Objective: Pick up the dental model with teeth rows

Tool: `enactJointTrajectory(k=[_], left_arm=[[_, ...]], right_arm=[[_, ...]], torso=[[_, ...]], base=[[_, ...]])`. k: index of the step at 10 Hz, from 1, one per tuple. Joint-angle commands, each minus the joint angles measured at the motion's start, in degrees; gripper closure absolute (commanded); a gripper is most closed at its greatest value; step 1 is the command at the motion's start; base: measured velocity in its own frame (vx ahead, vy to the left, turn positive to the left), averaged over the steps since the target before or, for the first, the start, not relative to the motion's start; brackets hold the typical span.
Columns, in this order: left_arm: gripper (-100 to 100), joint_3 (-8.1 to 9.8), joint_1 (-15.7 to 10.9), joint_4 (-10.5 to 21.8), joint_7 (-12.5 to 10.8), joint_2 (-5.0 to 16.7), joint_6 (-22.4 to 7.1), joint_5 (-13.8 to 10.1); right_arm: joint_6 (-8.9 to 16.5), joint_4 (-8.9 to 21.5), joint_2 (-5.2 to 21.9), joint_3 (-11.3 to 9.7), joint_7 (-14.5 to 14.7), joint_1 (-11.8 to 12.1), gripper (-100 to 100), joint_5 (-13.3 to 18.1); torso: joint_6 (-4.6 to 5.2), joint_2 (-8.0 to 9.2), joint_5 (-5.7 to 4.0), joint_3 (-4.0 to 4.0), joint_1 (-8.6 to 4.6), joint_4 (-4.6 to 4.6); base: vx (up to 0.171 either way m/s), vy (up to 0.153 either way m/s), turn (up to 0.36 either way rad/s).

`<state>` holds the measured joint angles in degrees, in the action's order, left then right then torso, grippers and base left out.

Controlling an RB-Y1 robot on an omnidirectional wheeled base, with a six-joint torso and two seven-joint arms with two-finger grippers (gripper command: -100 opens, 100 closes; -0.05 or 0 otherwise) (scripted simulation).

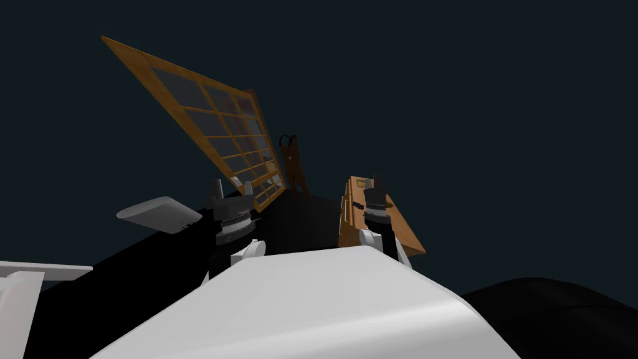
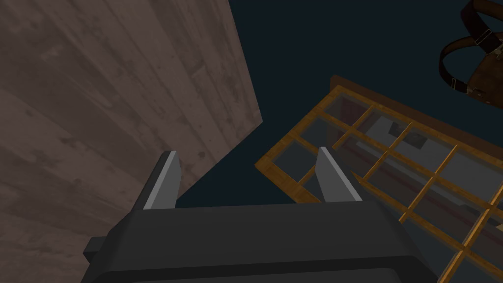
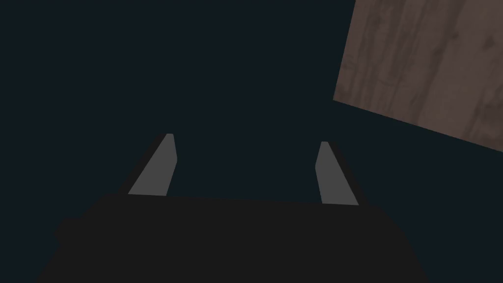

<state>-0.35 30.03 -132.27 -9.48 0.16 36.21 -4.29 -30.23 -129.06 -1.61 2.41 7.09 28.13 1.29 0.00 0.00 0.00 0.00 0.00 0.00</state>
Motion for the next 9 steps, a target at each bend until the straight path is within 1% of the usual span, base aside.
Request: enactJointTrajectory(k=[1, 4, 6, 7, 9], left_arm=[[0, 0.00, 0.0, 0.0, 0.0, 0.0, 0.0, 0.0], [0, 0.00, 0.0, 0.0, 0.0, 0.0, 0.0, 0.0], [0, 0.00, 0.0, 0.0, 0.0, 0.0, 0.0, 0.0], [0, 0.00, 0.0, 0.0, 0.0, 0.0, 0.0, 0.0], [0, 0.00, 0.0, 0.0, 0.0, 0.0, 0.0, 0.0]], right_arm=[[-0.1, 0.5, 2.4, -0.1, -0.1, 0.4, -100, -0.1], [-0.3, 2.7, 7.6, -0.7, -0.2, 1.9, -100, -0.3], [-0.6, 5.0, 11.1, -1.4, -0.2, 3.3, -100, -0.2], [-0.6, 5.0, 11.7, -1.4, -0.2, 3.3, -100, -0.2], [-0.9, 8.3, 15.5, -2.1, 0.1, 5.2, -100, 0.1]], torso=[[0.00, 0.00, 0.00, 0.00, 0.00, 0.00], [0.00, 0.44, -0.02, 0.25, -0.09, 0.10], [0.00, 0.56, -0.02, 0.32, -0.08, 0.12], [0.00, 0.64, 0.00, 0.37, 0.02, 0.14], [0.01, 0.45, 0.00, 0.26, 0.00, 0.10]], base=[[-0.052, -0.011, 0.000], [-0.118, -0.016, 0.011], [-0.157, 0.003, 0.031], [-0.120, 0.016, 0.003], [-0.114, 0.012, 0.036]])
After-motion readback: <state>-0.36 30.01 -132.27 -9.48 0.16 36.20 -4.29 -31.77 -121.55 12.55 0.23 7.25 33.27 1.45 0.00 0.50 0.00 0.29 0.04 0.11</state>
